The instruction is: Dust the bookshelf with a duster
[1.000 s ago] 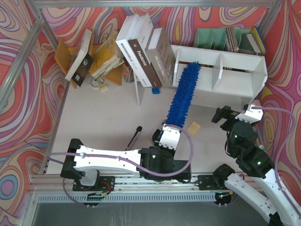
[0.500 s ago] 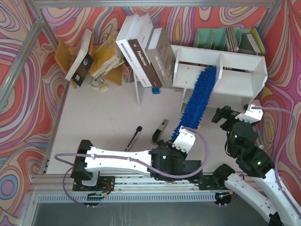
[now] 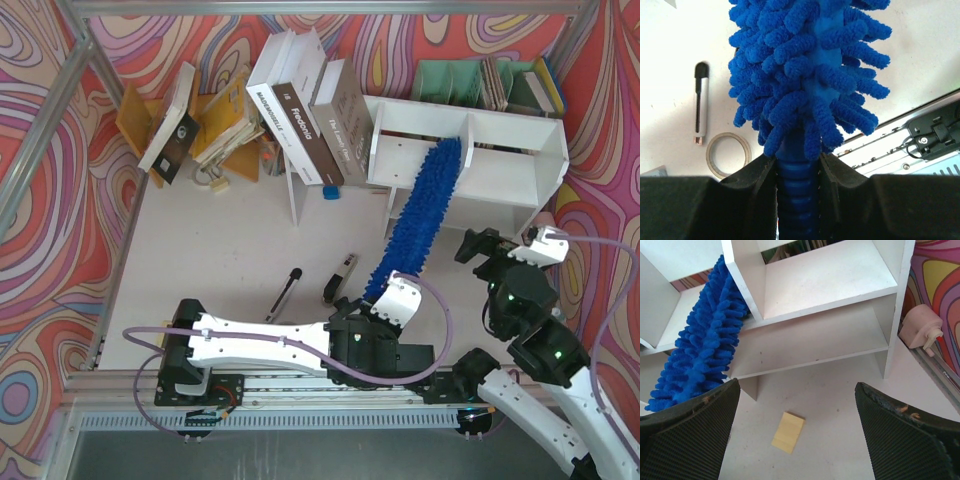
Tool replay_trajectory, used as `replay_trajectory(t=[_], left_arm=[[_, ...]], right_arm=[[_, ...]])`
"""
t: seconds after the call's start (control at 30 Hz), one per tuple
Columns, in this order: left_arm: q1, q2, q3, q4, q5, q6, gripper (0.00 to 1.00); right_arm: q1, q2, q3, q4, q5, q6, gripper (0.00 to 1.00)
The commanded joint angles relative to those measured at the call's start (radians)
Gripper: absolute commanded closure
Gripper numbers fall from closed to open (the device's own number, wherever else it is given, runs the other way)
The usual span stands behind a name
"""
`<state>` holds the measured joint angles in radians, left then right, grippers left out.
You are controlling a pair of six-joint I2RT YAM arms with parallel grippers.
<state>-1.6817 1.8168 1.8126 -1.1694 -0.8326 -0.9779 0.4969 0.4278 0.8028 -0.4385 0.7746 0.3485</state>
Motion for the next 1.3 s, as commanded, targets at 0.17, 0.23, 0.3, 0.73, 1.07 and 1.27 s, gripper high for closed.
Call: replay_trajectory(t=[0.17,0.23,0.3,0.73,1.07,1.27], left_arm=[[-0.056,-0.032,0.116,-0.027,-0.244,0.03,1.0],[-0.058,-0.018,0.15,-0.021,-0.242,0.034,1.0],[-0.061,-0.005,0.171,-0.006,-0.235,0.053,1.0],[0.003,0.047,0.153,0.246,-0.021,0.255,1.0],[0.073,0.118,0.189,0.241,0.081,0.255,1.0],[0.096,0.146,0.173,0.191,0.13,0.232,1.0]], right_arm=[[-0.002,-0.003,0.178,-0.027,0.006,-0.022,0.15],[-0.003,0.028,0.25,-0.06,0.006,-0.022,0.15],[-0.003,0.052,0.307,-0.093,0.004,-0.016,0.15],[-0.003,0.075,0.415,-0.101,0.012,-0.04,0.15],[-0.003,0.099,0.394,-0.094,0.002,-0.021,0.15],[-0.003,0.104,0.373,-0.089,-0.002,-0.009,0.15]])
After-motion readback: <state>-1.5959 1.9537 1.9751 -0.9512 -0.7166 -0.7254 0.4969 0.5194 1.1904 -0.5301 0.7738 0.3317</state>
